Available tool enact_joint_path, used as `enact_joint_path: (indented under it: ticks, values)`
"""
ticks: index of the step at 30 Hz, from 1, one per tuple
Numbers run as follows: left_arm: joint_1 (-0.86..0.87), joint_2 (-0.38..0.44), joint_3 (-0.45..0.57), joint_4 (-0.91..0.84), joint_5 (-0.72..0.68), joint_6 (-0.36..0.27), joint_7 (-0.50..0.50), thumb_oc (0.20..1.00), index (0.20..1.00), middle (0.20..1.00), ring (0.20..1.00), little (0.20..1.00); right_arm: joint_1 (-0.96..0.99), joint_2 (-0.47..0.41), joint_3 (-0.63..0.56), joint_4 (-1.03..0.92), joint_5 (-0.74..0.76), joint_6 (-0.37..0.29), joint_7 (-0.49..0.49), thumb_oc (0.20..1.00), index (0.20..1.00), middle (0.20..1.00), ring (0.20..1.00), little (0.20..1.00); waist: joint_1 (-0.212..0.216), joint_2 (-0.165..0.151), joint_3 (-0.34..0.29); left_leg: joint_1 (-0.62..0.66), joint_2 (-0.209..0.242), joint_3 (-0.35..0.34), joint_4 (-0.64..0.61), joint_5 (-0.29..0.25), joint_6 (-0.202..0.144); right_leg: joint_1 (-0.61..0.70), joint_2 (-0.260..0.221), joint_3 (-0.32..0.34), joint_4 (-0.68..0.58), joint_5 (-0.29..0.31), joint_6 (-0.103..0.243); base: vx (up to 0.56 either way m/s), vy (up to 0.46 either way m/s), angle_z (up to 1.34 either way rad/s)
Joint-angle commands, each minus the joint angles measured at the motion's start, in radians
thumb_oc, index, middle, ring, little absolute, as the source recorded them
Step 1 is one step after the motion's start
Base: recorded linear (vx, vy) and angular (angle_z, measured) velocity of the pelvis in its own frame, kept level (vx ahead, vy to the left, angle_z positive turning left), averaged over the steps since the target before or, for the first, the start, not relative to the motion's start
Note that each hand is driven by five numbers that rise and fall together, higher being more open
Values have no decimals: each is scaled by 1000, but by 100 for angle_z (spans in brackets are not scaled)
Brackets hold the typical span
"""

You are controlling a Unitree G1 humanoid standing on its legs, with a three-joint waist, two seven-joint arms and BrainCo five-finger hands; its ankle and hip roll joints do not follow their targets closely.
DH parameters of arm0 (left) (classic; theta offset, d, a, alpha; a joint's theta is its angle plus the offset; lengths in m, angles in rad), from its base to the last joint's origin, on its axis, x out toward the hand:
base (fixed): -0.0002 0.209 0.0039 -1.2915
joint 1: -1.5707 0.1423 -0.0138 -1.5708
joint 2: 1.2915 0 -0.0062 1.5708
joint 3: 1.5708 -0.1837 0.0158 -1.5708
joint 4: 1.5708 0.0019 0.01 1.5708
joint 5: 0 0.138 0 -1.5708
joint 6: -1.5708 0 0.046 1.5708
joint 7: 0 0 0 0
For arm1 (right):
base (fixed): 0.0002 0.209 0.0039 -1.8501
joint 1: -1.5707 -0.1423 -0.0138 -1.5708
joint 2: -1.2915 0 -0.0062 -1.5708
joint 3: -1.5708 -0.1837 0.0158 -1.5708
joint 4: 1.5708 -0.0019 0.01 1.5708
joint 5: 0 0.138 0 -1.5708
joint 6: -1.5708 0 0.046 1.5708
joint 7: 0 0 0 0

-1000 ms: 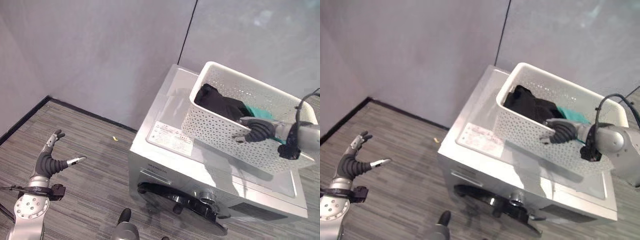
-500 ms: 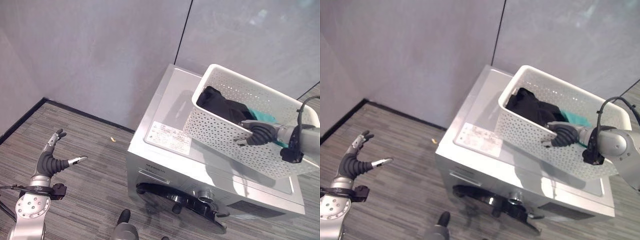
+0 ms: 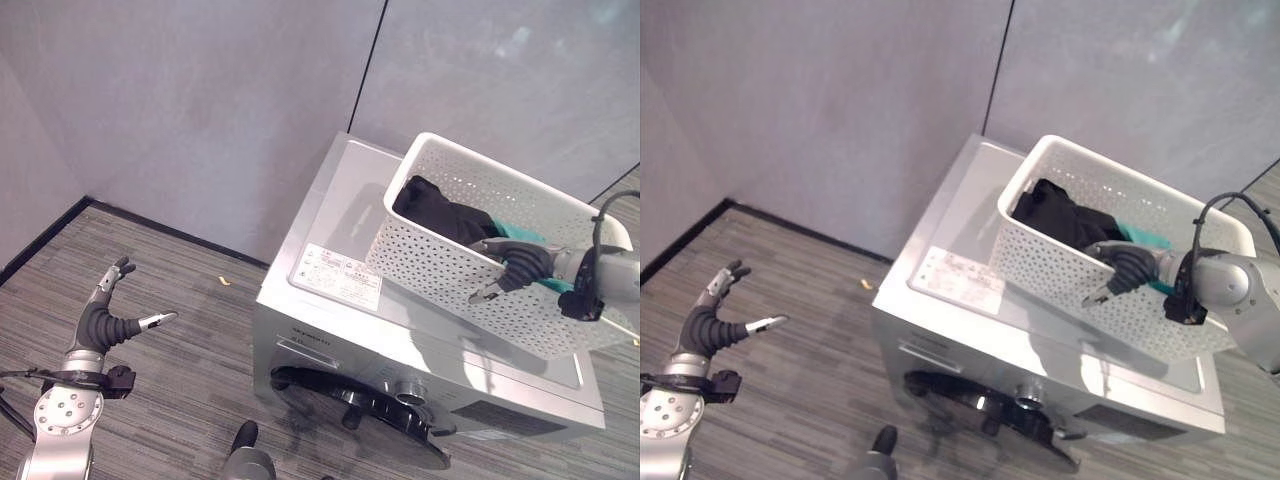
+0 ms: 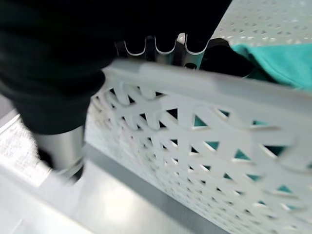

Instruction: Grab the laundry basket,head to the washer,open it,put in the laundry and shut it.

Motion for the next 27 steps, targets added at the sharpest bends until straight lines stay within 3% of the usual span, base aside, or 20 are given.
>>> enact_joint_path:
  ticks: [1, 8, 12, 15, 27]
  values:
    - [-31, 32, -14, -27, 11, -39, 31, 1000, 1000, 1000, 1000, 1000, -91, -20, -15, 147, 4, 16, -85, 1000, 1000, 1000, 1000, 1000, 8, 30, -88, 48, 88, -14, 63, -181, 14, -79, -31, -63, 62, -6, 12, 0, 0, 0]
    - [-63, 49, -66, -12, -42, -35, 7, 1000, 1000, 1000, 1000, 1000, -163, 25, -35, 363, 57, 19, -172, 1000, 1000, 1000, 1000, 1000, 6, 32, -98, 52, 86, -10, 66, -186, 17, -76, -32, -59, 62, -5, 11, 0, 0, 0]
    - [-81, 65, -80, -3, -32, -36, 9, 1000, 1000, 1000, 1000, 1000, -235, 102, -75, 470, 196, 6, -250, 1000, 1000, 1000, 1000, 1000, 3, 38, -108, 60, 87, -7, 63, -190, 20, -74, -31, -52, 62, -5, 11, 9, 1, -2]
    - [-77, 75, -77, 0, -30, -40, 6, 1000, 1000, 1000, 1000, 1000, -273, 125, -88, 503, 268, -7, -272, 1000, 1000, 1000, 1000, 1000, 4, 39, -114, 59, 85, -9, 61, -189, 20, -73, -30, -52, 61, -5, 10, 3, 1, -1]
    - [-90, 74, -84, 12, -39, -42, 16, 1000, 1000, 1000, 1000, 1000, -342, 155, -34, 510, 264, -10, -285, 1000, 1000, 1000, 1000, 1000, 11, 36, -118, 63, 87, -5, 66, -195, 19, -68, -26, -48, 59, -3, 10, 0, 0, 0]
